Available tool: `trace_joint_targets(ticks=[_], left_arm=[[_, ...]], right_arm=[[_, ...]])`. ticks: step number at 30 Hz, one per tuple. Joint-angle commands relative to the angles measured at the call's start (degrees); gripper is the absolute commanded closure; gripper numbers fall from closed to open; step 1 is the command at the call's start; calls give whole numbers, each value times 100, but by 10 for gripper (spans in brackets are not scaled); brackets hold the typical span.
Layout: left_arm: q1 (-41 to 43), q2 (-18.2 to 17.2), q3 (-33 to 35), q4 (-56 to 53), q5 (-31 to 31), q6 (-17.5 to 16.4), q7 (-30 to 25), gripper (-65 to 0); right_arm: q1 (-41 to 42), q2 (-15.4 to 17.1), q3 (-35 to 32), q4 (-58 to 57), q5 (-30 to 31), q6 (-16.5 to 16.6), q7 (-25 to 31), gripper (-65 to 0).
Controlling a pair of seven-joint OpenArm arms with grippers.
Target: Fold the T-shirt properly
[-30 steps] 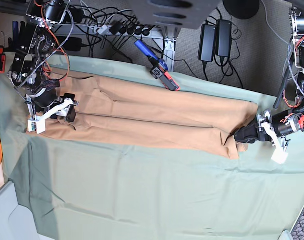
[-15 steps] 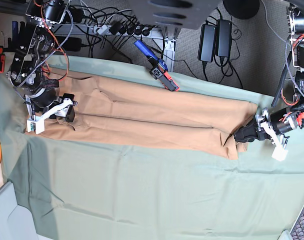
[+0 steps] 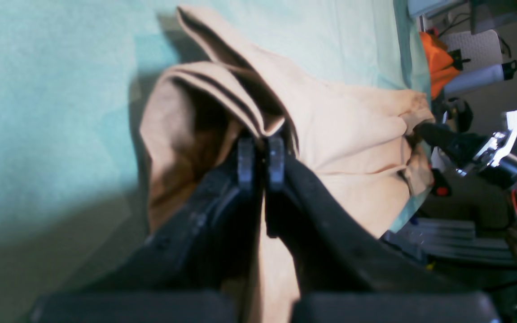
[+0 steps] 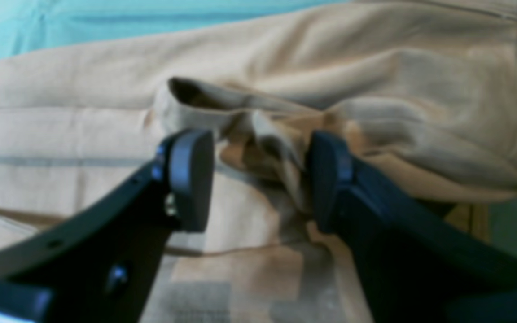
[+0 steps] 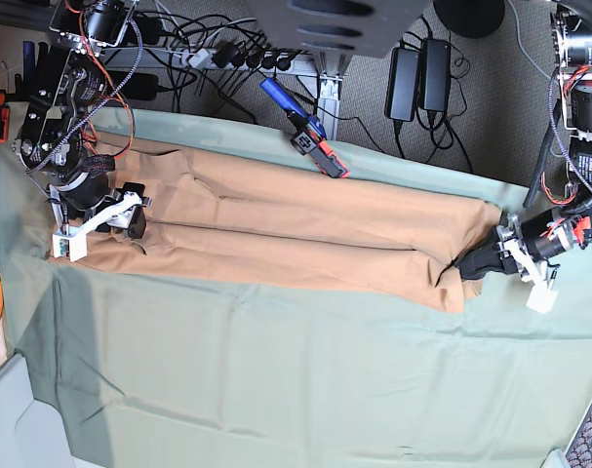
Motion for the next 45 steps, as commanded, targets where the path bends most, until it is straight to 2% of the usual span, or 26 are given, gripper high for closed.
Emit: trace_joint_targets(ticks=[1,7,11,17,30,36,39,45], left_arm=[[-170,-101,-101,96,-160,-93,-66,0],[-603,-258,-131,92,293,-93,-42,0],[-822,-391,-122,87,496,-93,-72,0],[-850,-726,-122,61,673,-93,-136,0],[-981,-942,-122,-157,960,-93,-264,0],[-1191,-1272,-122,-155,951,-93,-260,0],[-1250,-1381,-122,-155,684,-93,-116,0],[-1040,-1342,-122,-155,610,-93,37,0]], right_arm=[[72,81,44,118,63,284,94,-341],[74,81,195,131,96,282,114,-341],[72,79,553,343,501,286,107,-341],[74,81,1064,793,557,286,68,-341],[72,79,1126,813,538,289,44,-341],[72,79,1126,813,542,289,42,-341],[72,79,1126,813,540,289,42,-341],[72,76,1123,813,544,289,46,-341]])
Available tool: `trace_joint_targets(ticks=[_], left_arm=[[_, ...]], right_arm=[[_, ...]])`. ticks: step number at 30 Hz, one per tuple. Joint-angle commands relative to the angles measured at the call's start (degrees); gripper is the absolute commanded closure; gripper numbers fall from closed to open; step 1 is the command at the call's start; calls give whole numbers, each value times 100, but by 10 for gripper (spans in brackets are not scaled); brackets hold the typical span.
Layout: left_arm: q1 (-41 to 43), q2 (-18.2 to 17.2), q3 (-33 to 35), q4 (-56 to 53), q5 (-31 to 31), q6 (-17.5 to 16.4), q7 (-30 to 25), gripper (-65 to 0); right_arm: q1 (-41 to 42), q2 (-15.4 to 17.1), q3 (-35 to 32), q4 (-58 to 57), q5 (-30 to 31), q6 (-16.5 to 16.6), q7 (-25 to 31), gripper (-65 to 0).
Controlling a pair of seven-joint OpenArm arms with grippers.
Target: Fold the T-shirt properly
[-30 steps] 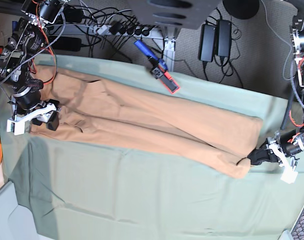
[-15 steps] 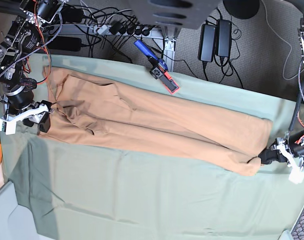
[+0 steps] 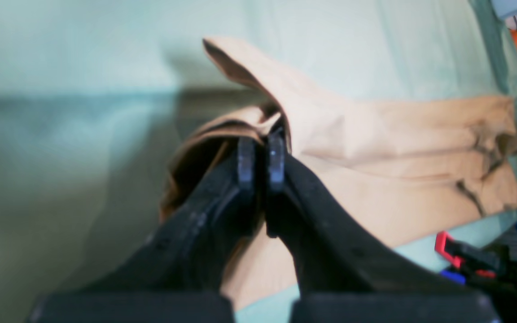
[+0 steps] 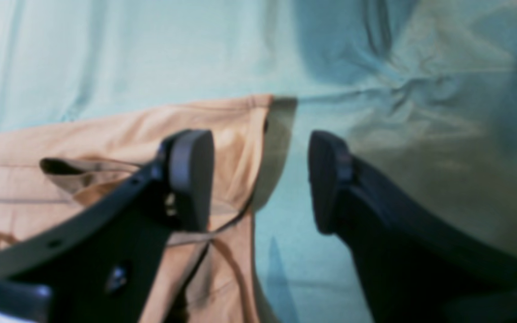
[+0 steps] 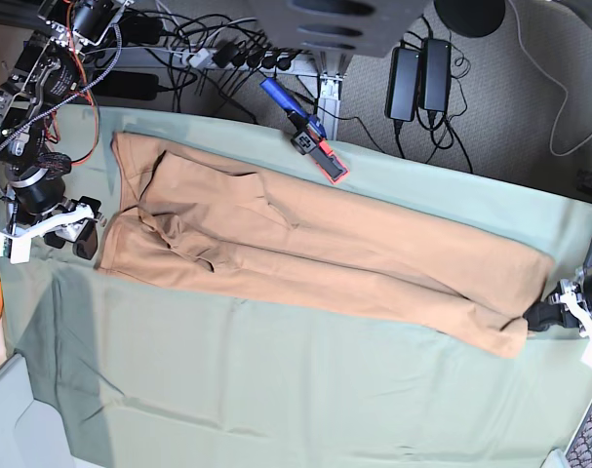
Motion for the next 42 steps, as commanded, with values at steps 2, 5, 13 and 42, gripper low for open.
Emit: trace_joint_targets(ticks=[2,5,13,42], left_arm=[[-70,-146,-48,72,-125,-91,-103,0],[-55,-146,-48,72,-125,-91,-103,0],[87,-118,-48,723,-992,-91,393,0],[1010,3381,2483,3713,2457,101,-1137,0]], right_arm=[[63,83,37,101,48,289,111,-341],[63,81,37,101,50,289,111,-341],[63,-140,37,90,11,291,131,-341],[111,-184,37,79,-192,291,173,-341]])
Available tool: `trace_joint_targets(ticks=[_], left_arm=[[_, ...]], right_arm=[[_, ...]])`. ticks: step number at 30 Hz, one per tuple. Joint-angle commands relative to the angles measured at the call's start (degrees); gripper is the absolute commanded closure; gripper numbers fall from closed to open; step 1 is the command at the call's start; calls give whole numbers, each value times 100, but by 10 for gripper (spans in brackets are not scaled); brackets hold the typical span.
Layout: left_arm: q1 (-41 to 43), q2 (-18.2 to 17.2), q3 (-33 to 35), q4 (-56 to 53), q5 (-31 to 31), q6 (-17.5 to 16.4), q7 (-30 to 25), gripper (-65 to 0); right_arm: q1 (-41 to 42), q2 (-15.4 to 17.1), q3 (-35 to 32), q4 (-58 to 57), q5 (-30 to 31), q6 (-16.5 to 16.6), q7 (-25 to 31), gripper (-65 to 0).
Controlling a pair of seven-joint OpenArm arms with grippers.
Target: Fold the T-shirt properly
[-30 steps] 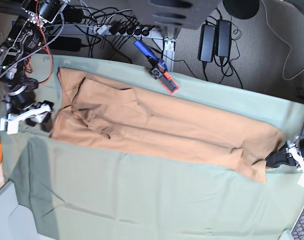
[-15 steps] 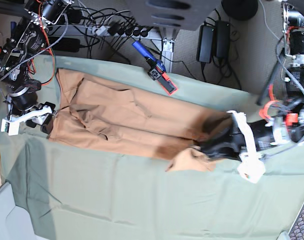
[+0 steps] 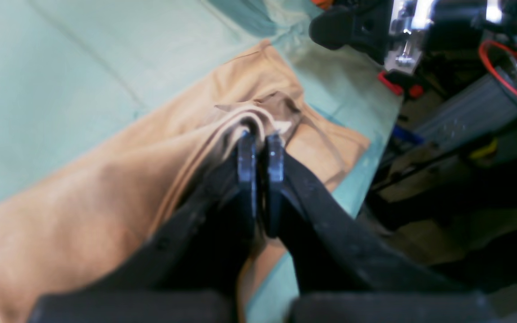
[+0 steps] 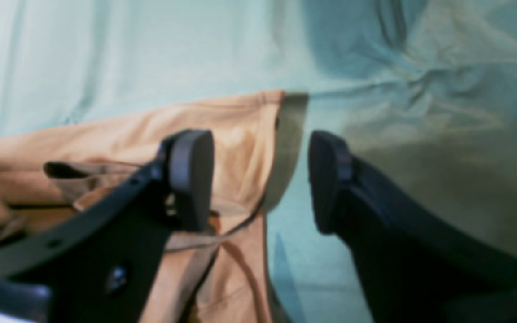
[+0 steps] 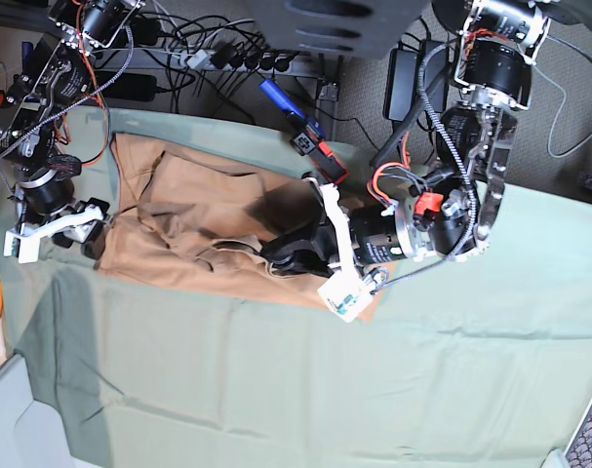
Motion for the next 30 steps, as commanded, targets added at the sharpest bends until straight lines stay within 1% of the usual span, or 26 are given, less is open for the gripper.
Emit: trace_joint_targets(ticks=[1,3,6,10,13,15,16,18,20,23,27,30], left_arm=[[-179,118,0,-59,-85,-9,-181,0],[-358,264,4,-361,-33,-11,-195,0],[-621,291,2,-564,151,0,-203,0],[-841,278,-2,-564,317,249,-203,0],[-887,275,-4,-564,511,306,-199,0],[-885,273,-76,-564,822,544,-214,0],[-901,271,-164,-564,918,573,-264,0],[-992,221,-389,-564,890,566,-264,0],[-1119,50,-551,-564,813,566,-243,0],[-1255,-354,-815,-564,807,566,-197,0],[-1263,-1110,-1276,-564,758,568,-195,0],[-1263,-1650,-1746,-564,494,570,-125,0]], right_arm=[[76,101,33,96,50,291,116,-341],[76,101,33,96,52,289,118,-341],[74,101,35,96,48,291,111,-341],[76,98,35,96,50,289,116,-341],[76,101,33,96,48,289,114,-341],[74,101,33,96,48,291,111,-341],[74,103,35,96,46,291,90,-341],[74,103,35,96,48,291,72,-341],[74,103,35,96,48,291,72,-341],[74,101,35,96,48,291,70,-341],[76,118,35,96,48,291,72,-341],[76,125,33,96,52,289,74,-341]])
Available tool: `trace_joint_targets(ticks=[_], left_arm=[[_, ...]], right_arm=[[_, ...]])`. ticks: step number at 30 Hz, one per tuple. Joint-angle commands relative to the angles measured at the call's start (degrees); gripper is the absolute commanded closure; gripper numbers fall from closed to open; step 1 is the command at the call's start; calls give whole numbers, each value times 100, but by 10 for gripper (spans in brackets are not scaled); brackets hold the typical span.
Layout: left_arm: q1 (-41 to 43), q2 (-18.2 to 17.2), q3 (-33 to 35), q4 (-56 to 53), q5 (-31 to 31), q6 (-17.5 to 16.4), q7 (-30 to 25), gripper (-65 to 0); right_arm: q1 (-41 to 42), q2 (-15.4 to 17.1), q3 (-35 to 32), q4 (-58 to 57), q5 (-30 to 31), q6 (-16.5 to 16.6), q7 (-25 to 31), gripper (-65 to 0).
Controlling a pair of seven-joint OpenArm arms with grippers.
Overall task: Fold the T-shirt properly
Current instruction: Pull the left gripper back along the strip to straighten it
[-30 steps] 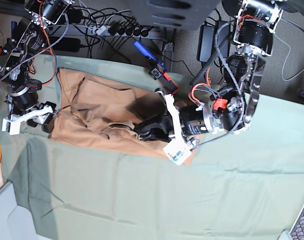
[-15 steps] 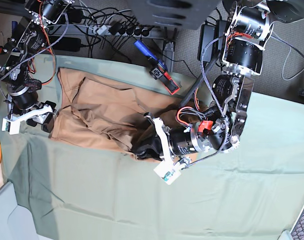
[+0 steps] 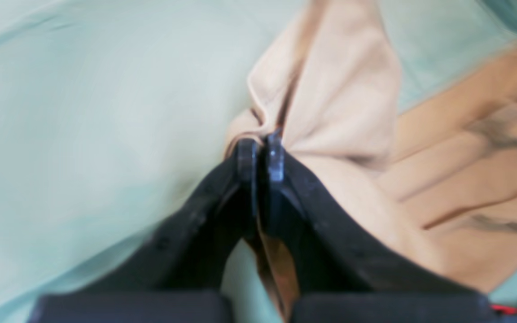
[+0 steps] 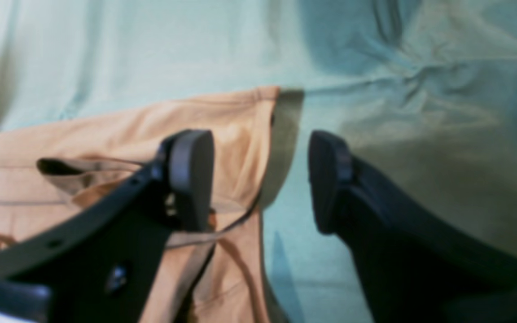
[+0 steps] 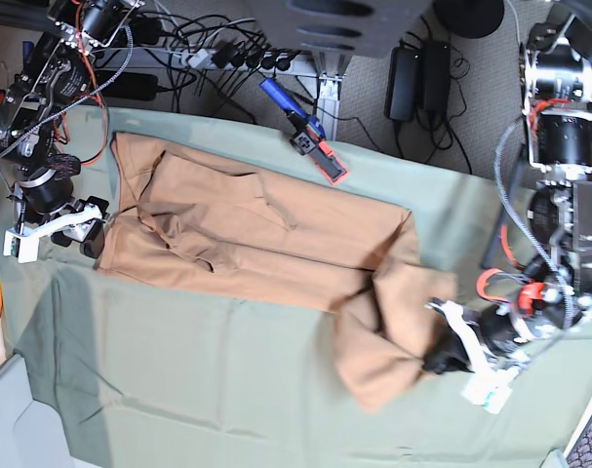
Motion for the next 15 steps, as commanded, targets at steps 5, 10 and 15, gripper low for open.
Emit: trace_joint_targets(ticks=[5,10,15], left_arm=[[-55,-664,-715,96,-485,2,197,0],[179,-730,-831,96,-793,-2,275,0],[457,-236,-831,98,-1217,-181,387,0]], right_arm=[[76,98,33,96,66,286,111,-341],[76,90,33,96,66,286,111,-341],[76,90,35,96,63,286,111,-341]])
